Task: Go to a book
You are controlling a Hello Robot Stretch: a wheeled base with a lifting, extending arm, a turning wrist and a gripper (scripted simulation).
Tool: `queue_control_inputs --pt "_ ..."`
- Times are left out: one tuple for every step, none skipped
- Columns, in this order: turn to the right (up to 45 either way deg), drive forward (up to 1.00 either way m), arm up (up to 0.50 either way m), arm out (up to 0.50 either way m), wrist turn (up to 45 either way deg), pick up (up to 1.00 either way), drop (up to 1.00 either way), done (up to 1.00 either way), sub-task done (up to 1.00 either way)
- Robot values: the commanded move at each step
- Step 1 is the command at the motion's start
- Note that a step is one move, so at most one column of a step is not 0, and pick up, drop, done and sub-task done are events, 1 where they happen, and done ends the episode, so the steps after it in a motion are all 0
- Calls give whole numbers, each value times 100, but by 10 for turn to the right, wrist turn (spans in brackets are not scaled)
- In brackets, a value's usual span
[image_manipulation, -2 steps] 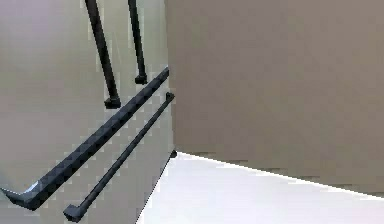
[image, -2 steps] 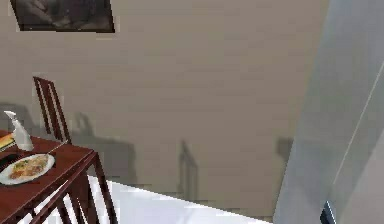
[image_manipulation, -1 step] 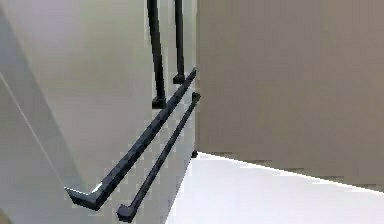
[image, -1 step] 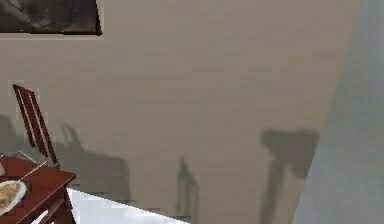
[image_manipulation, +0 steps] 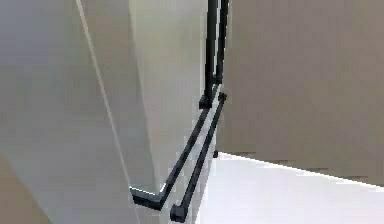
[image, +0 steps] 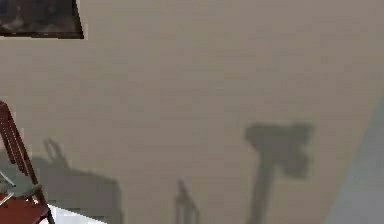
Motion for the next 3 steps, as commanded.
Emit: queue_control_inputs --pt "-60 0 0 0 0 0 0 0 0" --pt "0 30 0 0 0 0 0 0 0" --pt "-450 0 0 0 0 0 0 0 0"
